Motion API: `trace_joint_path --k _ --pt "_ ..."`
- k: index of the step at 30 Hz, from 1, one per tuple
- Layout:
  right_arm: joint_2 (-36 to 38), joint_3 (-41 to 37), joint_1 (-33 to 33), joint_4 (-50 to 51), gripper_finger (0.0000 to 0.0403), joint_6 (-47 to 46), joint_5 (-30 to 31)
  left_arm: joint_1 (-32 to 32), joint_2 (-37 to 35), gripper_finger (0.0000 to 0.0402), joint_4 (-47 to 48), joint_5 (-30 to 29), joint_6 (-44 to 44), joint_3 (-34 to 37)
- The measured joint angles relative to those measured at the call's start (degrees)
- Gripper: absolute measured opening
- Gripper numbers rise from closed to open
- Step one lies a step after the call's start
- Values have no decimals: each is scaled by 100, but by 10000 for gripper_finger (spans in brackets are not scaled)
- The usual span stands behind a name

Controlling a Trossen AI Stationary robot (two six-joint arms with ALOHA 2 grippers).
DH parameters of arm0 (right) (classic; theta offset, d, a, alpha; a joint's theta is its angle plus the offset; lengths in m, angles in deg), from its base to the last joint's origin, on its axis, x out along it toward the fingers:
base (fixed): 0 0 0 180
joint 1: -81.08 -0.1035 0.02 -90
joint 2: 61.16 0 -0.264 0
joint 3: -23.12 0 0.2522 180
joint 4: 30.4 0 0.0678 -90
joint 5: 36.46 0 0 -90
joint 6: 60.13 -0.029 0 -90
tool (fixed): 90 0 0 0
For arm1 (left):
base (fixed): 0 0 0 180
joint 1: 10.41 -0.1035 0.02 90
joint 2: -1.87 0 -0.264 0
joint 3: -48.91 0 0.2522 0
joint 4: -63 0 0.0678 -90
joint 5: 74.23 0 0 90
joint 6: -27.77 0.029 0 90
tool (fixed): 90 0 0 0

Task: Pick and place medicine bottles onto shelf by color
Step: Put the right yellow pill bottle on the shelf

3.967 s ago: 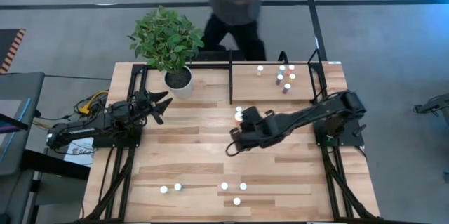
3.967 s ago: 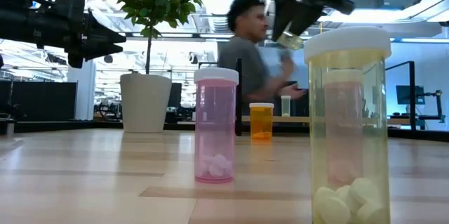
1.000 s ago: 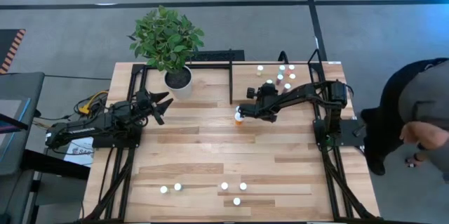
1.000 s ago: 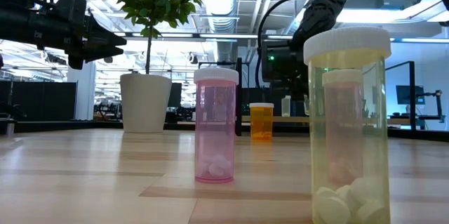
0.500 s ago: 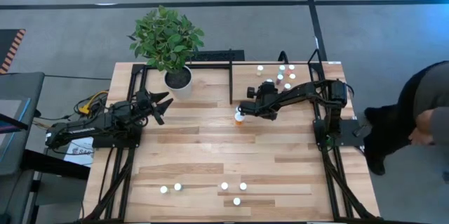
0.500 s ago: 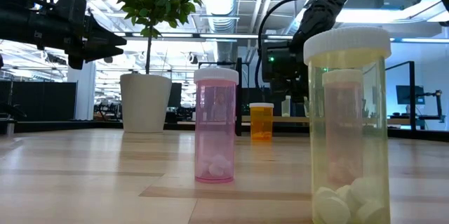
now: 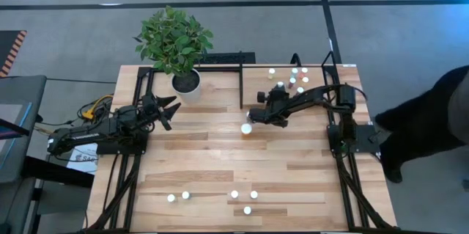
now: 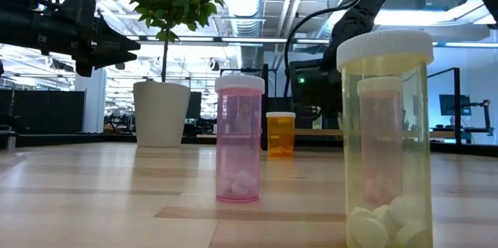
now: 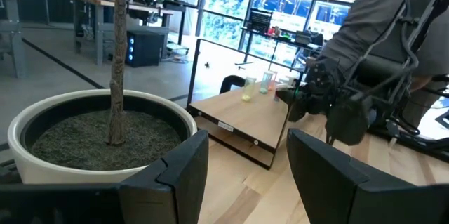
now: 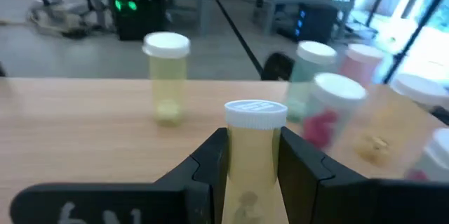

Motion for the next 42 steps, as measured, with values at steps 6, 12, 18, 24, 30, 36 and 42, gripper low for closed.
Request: trace_joint_path --k 6,12,18,24,30,36,42 --pt "-66 3 11 -67 117 -39 82 -2 0 181 2 0 0 0" --pt "-68 3 9 -66 117 -43 73 -1 0 181 0 1 0 0" --pt "-68 3 2 -64 117 -50 57 -2 0 181 1 0 0 2" --pt "-68 3 -1 -64 117 -50 -3 -1 0 181 1 0 0 0" --pt "-68 3 -31 -56 133 -47 -31 0 0 181 2 0 0 0" --pt "-77 -3 -43 -72 159 -51 -367 -2 0 181 0 -2 0 0" --pt "-79 -3 -144 -49 169 -50 -350 -1 0 181 0 -2 0 0"
